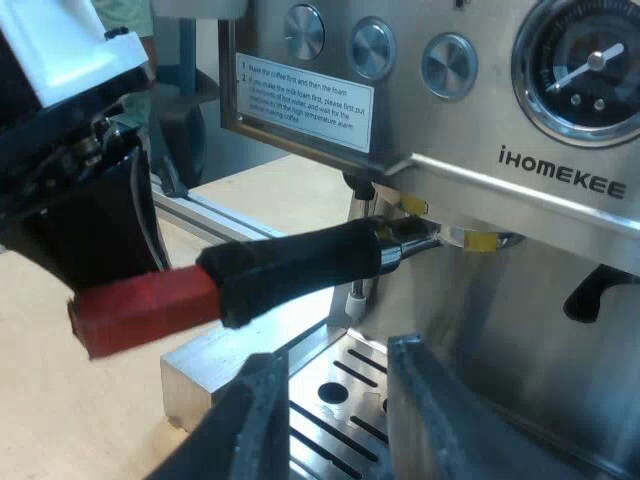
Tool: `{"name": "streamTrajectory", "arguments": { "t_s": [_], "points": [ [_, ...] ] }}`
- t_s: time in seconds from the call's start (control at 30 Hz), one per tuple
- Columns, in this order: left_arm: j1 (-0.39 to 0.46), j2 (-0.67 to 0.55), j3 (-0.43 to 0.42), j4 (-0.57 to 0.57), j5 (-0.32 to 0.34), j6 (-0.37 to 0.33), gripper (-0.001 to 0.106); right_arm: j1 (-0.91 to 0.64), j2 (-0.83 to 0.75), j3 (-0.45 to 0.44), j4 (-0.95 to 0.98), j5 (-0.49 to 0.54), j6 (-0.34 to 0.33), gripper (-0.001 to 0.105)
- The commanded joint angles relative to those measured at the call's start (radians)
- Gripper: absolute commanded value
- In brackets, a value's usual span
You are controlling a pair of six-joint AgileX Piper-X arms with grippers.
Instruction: Put the handle in the coffee machine
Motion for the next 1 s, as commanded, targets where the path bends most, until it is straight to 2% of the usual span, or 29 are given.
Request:
{"name": "streamTrajectory", "arguments": {
  "t_s": [0.03, 0.23, 0.3, 0.37, 0.4, 0.53, 0.63, 0.7, 0.77, 0.83, 1.0],
  "points": [
    [-0.053, -0.03, -0.003, 0.006, 0.177, -0.008, 0.0, 0.002, -0.006, -0.007, -0.005, 0.002, -0.007, 0.028],
    [-0.088, -0.031, -0.003, -0.001, 0.177, -0.022, 0.0, 0.002, -0.008, -0.007, -0.004, 0.031, -0.005, 0.028],
    [-0.088, -0.031, -0.003, -0.004, 0.177, -0.022, 0.0, 0.002, -0.024, -0.007, 0.021, 0.031, 0.032, 0.028],
    [-0.088, -0.031, -0.003, -0.004, 0.177, -0.022, 0.0, 0.002, -0.029, -0.007, 0.032, 0.031, 0.042, 0.028],
    [-0.088, -0.031, -0.003, -0.004, 0.179, -0.022, 0.0, 0.002, -0.062, -0.007, 0.088, 0.017, 0.101, 0.028],
    [-0.095, -0.031, -0.003, -0.012, 0.2, -0.025, 0.0, 0.002, -0.111, -0.007, 0.155, 0.017, 0.108, 0.029],
    [-0.124, -0.031, -0.003, -0.032, 0.198, -0.025, 0.0, 0.002, -0.144, -0.007, 0.171, 0.017, 0.105, 0.041],
    [-0.159, -0.031, -0.003, -0.042, 0.198, -0.025, 0.0, 0.002, -0.166, -0.007, 0.191, 0.017, 0.105, 0.06],
    [-0.186, -0.031, -0.003, -0.045, 0.193, -0.025, 0.0, 0.002, -0.178, -0.007, 0.206, 0.019, 0.105, 0.073],
    [-0.207, -0.031, -0.003, -0.05, 0.183, -0.025, 0.0, 0.002, -0.189, -0.007, 0.208, 0.023, 0.105, 0.077],
    [-0.25, -0.031, -0.003, -0.081, 0.187, -0.009, 0.0, 0.002, -0.218, -0.007, 0.237, 0.022, 0.105, 0.077]
  ]
}}
